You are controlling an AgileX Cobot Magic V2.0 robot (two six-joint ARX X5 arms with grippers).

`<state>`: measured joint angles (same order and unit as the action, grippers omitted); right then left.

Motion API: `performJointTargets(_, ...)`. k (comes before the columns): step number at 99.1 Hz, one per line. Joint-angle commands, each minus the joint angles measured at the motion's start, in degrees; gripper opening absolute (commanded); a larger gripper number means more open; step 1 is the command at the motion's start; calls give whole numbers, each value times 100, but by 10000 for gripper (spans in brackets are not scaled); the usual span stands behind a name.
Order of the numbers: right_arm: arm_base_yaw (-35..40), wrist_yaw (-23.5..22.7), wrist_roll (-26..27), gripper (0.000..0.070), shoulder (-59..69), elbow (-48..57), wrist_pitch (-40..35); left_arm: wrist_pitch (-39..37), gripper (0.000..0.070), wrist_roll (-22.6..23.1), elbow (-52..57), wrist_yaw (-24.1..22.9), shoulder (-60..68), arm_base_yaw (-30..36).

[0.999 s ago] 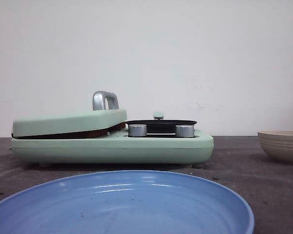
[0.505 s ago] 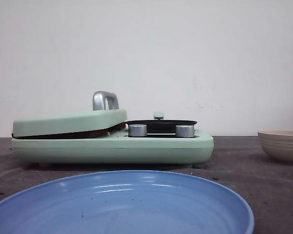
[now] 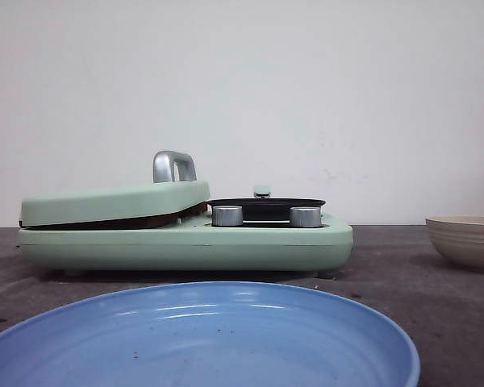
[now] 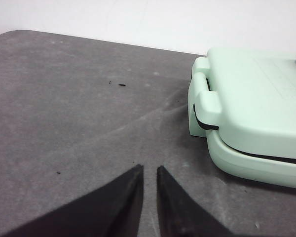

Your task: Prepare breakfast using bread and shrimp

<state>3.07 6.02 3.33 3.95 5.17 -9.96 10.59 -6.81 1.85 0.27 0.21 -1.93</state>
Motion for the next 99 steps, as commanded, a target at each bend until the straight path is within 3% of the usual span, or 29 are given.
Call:
performJointTargets(1, -22, 0, 13, 0, -72, -46, 87, 13, 0, -15, -105, 17, -2, -9)
performJointTargets(99, -24, -7, -114, 0, -374, -444, 96, 13, 0, -15, -105, 17, -2, -9)
